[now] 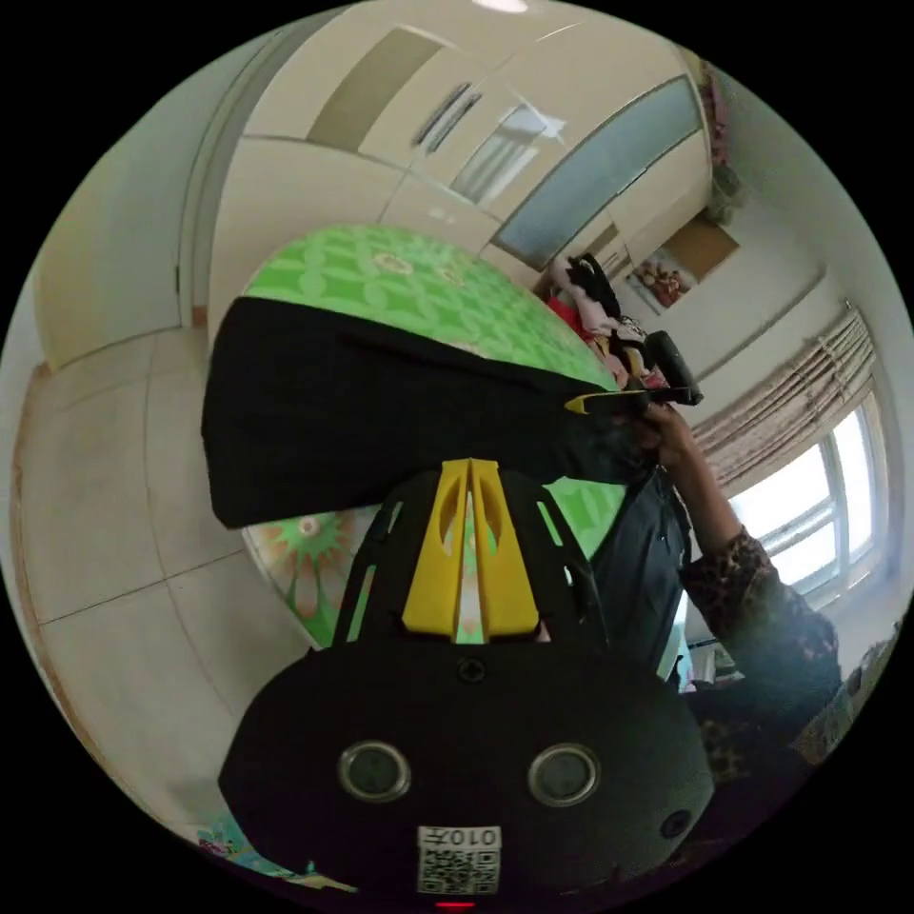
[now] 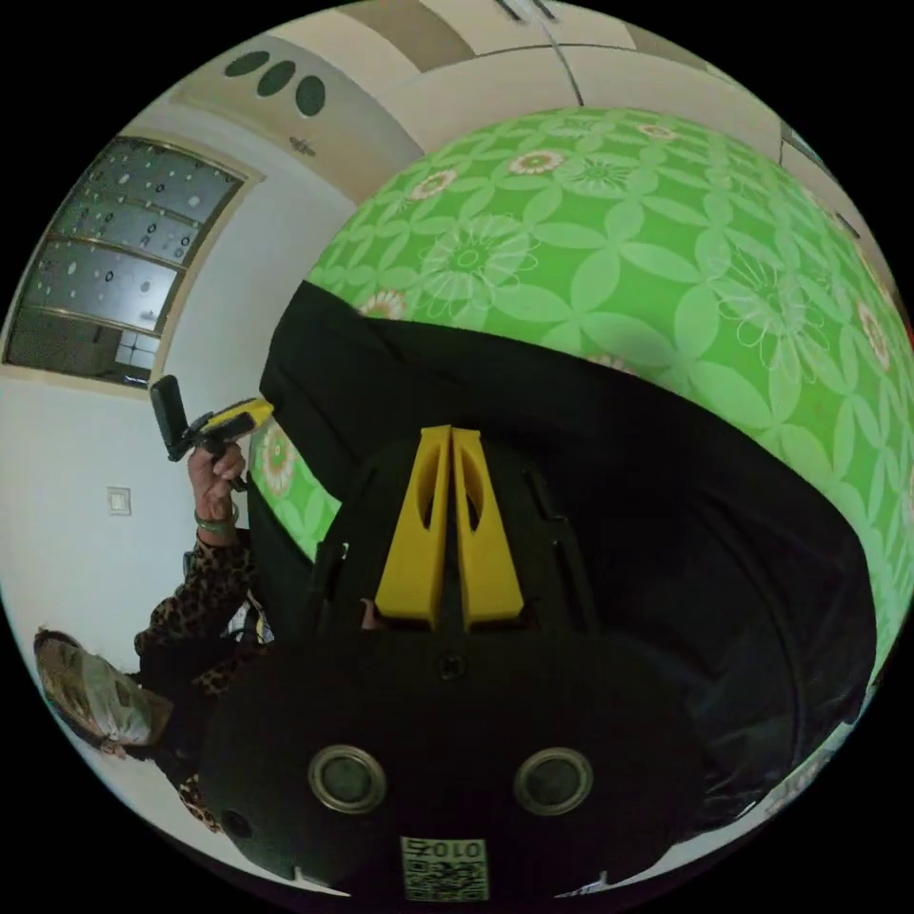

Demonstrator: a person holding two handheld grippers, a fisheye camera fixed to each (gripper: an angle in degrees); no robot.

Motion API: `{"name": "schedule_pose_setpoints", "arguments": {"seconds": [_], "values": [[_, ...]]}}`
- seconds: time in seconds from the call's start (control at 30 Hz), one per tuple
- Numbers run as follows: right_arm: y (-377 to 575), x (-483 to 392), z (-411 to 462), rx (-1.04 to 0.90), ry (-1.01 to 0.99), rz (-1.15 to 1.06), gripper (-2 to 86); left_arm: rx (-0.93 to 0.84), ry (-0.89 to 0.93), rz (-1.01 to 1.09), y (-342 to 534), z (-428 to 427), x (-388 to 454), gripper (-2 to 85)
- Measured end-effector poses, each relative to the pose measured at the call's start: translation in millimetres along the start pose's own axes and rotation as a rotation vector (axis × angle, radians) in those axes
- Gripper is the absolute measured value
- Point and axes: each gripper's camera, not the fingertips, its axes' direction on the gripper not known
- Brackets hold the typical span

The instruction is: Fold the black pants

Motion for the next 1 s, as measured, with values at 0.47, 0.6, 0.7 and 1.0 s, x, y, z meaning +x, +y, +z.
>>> {"name": "schedule_pose_setpoints", "arguments": {"seconds": [0.47, 0.6, 0.7, 1.0], "values": [[53.6, 111.8, -71.9, 0.392, -0.45, 0.2, 1.7, -0.005, -0.153, 0.01, -28.2, 22.2, -8.8, -0.4], [43.3, 49.2, -56.3, 0.083, -0.434, -0.105, 1.7, -0.001, -0.193, 0.041, -29.2, 27.5, -1.3, -0.4], [37.5, 18.6, -42.8, -0.048, -0.288, -0.166, 1.7, 0.012, -0.18, 0.045, -27.4, 28.6, -3.8, -0.4], [65.0, 87.8, -106.1, 0.323, -0.525, 0.133, 1.7, 0.02, -0.178, 0.065, -23.2, 25.1, -10.3, -0.4]]}}
